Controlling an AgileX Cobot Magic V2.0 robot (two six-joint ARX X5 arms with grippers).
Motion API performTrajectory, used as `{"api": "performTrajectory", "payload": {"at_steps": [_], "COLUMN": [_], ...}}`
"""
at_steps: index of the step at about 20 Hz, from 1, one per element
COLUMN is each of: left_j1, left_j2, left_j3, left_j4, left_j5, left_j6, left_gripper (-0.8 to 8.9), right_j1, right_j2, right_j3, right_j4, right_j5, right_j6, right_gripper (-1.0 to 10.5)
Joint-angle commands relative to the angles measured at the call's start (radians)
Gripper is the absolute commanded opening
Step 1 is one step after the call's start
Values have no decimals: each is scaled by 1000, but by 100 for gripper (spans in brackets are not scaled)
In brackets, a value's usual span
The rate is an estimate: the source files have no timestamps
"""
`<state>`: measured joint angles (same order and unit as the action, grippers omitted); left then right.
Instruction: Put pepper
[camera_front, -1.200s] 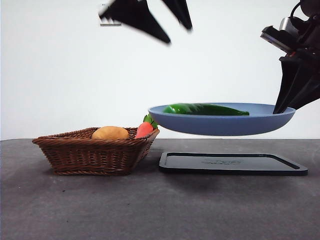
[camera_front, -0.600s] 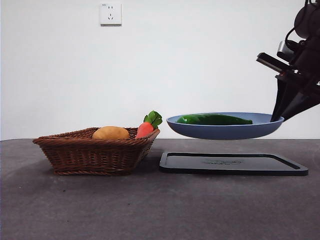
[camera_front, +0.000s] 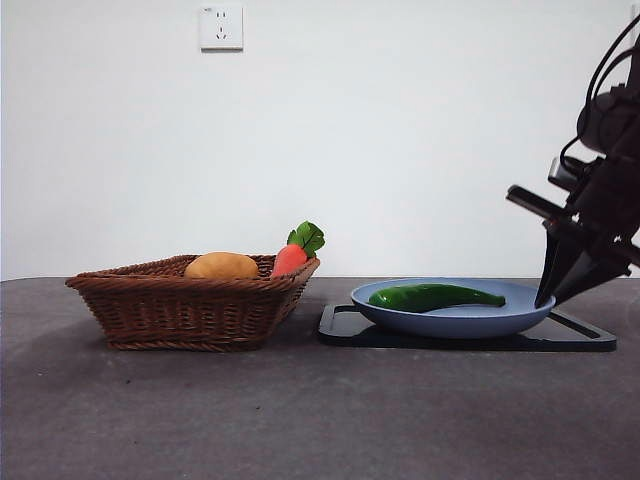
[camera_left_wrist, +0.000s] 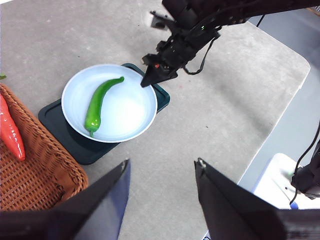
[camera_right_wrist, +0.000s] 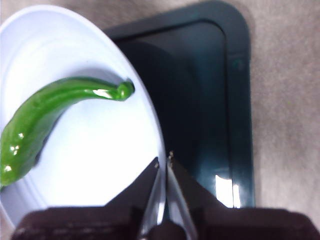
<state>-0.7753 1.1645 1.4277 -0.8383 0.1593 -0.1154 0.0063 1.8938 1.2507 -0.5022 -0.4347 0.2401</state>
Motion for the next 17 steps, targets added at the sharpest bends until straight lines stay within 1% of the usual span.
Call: {"api": "performTrajectory", "payload": {"at_steps": [1, 4, 7, 9, 12, 14, 17], "left_j1": [-9, -9, -9, -9, -9, -9, -9], "left_j2": [8, 8, 8, 8, 8, 8, 8], "left_j3": [19, 19, 19, 19, 19, 19, 19], "left_j4": [5, 5, 5, -2, -4, -5, -8], "left_j5": [-1, -1, -2, -2, -2, -3, -3], "left_j6": [3, 4, 4, 5, 10, 14, 18], "left_gripper": [233, 232, 232, 232, 232, 232, 232], "right_j1": [0, 0, 0, -6, -19, -21, -7], "right_j2": [43, 48, 40, 6, -106, -217, -427], "right_j3": [21, 21, 21, 21, 21, 21, 21], "right_j4": [16, 19, 16, 2, -34, -93, -250], "right_j5": [-6, -7, -8, -8, -6, -10, -12], "right_j6": [5, -10, -28, -29, -48, -70, -126], "right_gripper": [3, 8, 128, 183, 184, 183, 181]}}
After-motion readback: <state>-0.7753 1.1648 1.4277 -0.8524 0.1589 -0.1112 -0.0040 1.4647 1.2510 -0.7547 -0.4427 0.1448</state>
